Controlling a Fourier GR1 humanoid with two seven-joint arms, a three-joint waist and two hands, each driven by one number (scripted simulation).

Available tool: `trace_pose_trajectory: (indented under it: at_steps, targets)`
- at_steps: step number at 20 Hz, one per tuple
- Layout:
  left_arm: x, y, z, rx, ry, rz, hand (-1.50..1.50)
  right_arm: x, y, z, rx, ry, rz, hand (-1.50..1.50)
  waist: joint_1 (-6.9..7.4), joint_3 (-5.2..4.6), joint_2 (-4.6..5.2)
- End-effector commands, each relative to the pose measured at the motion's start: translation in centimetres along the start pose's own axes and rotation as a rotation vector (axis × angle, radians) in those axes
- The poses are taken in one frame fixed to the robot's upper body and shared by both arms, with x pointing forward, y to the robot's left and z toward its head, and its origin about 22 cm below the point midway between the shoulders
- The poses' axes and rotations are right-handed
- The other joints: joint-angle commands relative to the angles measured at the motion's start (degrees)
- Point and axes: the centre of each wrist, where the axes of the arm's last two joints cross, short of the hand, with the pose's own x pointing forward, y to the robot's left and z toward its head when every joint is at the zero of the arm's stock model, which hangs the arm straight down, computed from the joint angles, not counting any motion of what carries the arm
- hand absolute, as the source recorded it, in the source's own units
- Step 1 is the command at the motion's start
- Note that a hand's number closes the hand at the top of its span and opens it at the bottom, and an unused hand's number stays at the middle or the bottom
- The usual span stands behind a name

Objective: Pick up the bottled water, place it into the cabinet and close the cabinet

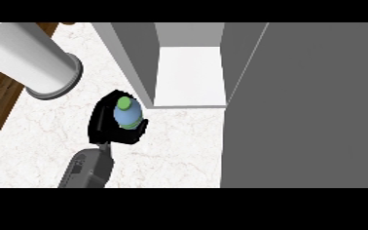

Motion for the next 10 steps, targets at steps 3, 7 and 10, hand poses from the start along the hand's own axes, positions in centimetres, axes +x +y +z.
trace_pose_trajectory:
  at_steps: [3,7,10]
  targets:
    - [2.5,-5.5,-1.1,0.006,-0.01,-0.023,1.5,3.2,1.1,-1.0,0.04,-0.073,-0.001,-1.5,-0.06,0.0,0.04]
    - [2.7,-9.4,-2.5,0.022,-0.029,-0.061,1.5,3.6,2.5,-1.0,0.061,-0.056,-0.02,-1.5,-1.01,-0.06,0.16]
    - [2.5,-9.5,-3.2,0.033,-0.019,-0.103,1.5,3.9,2.8,-0.6,0.042,-0.088,-0.035,-1.5,-1.08,-0.06,0.2]
